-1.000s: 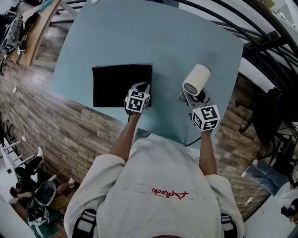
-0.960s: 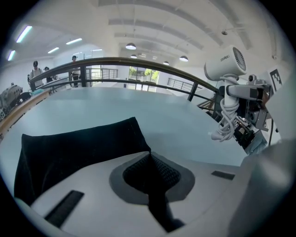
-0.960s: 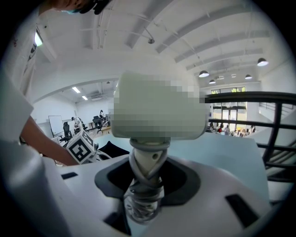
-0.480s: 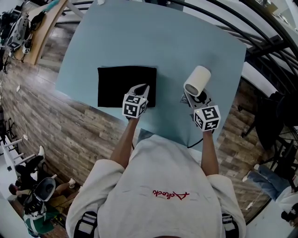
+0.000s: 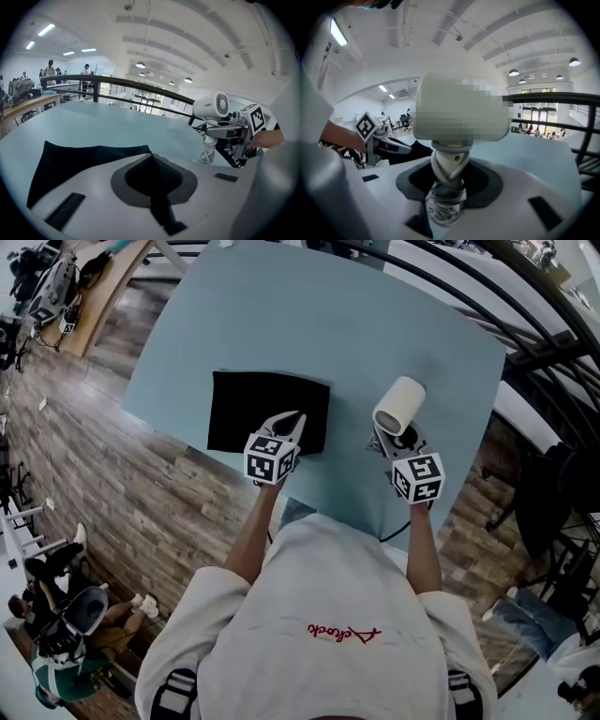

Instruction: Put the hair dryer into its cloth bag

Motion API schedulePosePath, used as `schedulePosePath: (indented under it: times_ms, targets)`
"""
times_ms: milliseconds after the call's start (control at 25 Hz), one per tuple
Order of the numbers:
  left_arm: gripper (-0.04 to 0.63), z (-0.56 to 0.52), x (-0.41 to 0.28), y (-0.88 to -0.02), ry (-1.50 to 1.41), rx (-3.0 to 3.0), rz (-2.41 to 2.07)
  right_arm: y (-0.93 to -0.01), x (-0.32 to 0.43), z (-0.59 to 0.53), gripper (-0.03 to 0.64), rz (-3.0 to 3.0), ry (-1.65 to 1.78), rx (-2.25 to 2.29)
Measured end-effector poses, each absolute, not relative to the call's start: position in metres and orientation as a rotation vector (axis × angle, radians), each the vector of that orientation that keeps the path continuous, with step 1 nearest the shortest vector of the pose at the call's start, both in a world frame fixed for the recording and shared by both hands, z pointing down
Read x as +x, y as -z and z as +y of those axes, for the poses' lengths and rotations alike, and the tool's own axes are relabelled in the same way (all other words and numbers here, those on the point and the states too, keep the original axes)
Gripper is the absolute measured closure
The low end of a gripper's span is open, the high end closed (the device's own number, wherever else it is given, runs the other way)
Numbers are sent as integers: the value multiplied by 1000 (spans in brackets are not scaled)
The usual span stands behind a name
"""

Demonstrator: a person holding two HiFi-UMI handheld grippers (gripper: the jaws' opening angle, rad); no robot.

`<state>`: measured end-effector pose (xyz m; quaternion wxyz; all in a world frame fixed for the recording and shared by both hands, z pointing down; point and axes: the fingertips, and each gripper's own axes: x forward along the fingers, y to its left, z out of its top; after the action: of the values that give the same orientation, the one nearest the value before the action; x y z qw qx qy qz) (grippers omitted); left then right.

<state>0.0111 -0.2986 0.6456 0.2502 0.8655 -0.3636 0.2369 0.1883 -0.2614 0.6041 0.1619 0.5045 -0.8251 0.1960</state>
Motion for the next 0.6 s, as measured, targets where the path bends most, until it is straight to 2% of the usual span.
schedulePosePath:
  times_ms: [280, 600]
  targets:
    - [583, -299, -5, -644, -613, 2351, -988, -611, 169, -271, 449, -2310, -506, 1393]
    - [583, -302, -11, -646, -586, 2354, -956, -630, 144, -273, 449, -2151, -234, 1178]
